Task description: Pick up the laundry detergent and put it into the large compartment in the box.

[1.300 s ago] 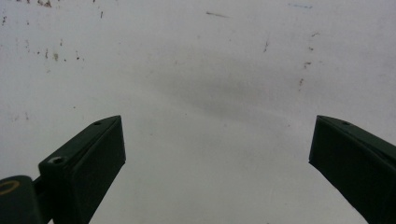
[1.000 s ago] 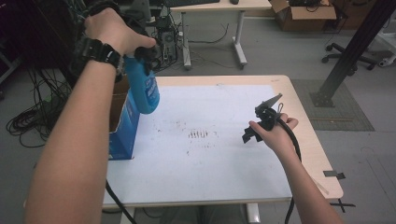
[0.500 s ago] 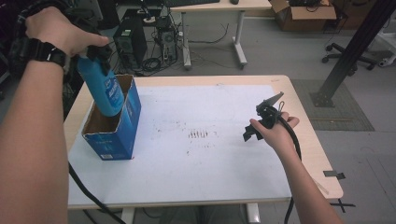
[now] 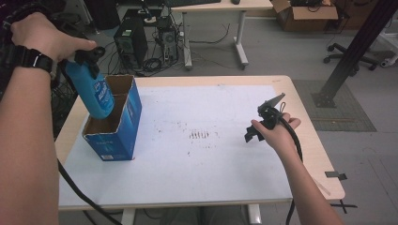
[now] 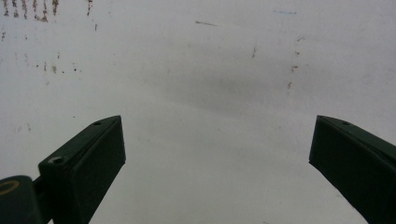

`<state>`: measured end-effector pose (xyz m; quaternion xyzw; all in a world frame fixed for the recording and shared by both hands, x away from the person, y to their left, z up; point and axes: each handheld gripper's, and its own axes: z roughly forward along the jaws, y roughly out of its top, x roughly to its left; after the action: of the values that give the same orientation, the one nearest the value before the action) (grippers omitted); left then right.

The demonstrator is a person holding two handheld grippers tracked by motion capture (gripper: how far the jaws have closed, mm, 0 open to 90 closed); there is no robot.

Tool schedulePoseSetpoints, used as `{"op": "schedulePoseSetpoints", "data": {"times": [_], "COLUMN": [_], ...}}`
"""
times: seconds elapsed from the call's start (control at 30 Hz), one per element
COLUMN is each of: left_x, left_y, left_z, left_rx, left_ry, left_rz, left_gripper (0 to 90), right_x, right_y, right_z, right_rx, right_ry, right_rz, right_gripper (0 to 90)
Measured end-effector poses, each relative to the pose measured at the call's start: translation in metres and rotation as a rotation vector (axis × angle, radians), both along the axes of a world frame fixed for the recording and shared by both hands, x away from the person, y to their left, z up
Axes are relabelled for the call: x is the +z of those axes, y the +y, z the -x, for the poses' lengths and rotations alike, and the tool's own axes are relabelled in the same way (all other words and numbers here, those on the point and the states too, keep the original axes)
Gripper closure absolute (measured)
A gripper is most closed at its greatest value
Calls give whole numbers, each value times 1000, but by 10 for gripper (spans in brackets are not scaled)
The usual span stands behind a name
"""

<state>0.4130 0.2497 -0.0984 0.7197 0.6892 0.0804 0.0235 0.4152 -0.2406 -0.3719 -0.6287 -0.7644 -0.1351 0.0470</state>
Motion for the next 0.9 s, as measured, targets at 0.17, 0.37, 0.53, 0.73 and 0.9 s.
{"op": "schedulePoseSetpoints", "data": {"times": [0.17, 0.37, 0.53, 0.73, 0.9], "left_x": [-12, -32, -49, -67, -79], "left_y": [2, 5, 10, 13, 15], "left_z": [-1, -5, -8, -11, -14], "left_rx": [-6, -3, 5, 14, 18], "left_ry": [15, 39, 52, 59, 71], "left_rz": [14, 15, 22, 31, 32], "left_gripper": [376, 376, 376, 376, 377], "right_x": [-3, -5, -8, -11, -15], "right_y": [0, -1, -1, 1, 3], "right_z": [1, 1, 2, 1, 1], "right_rx": [2, 1, 0, 5, 8], "right_ry": [6, 12, 14, 23, 25], "right_rz": [5, 10, 14, 18, 20], "right_gripper": [39, 39, 39, 39, 39]}}
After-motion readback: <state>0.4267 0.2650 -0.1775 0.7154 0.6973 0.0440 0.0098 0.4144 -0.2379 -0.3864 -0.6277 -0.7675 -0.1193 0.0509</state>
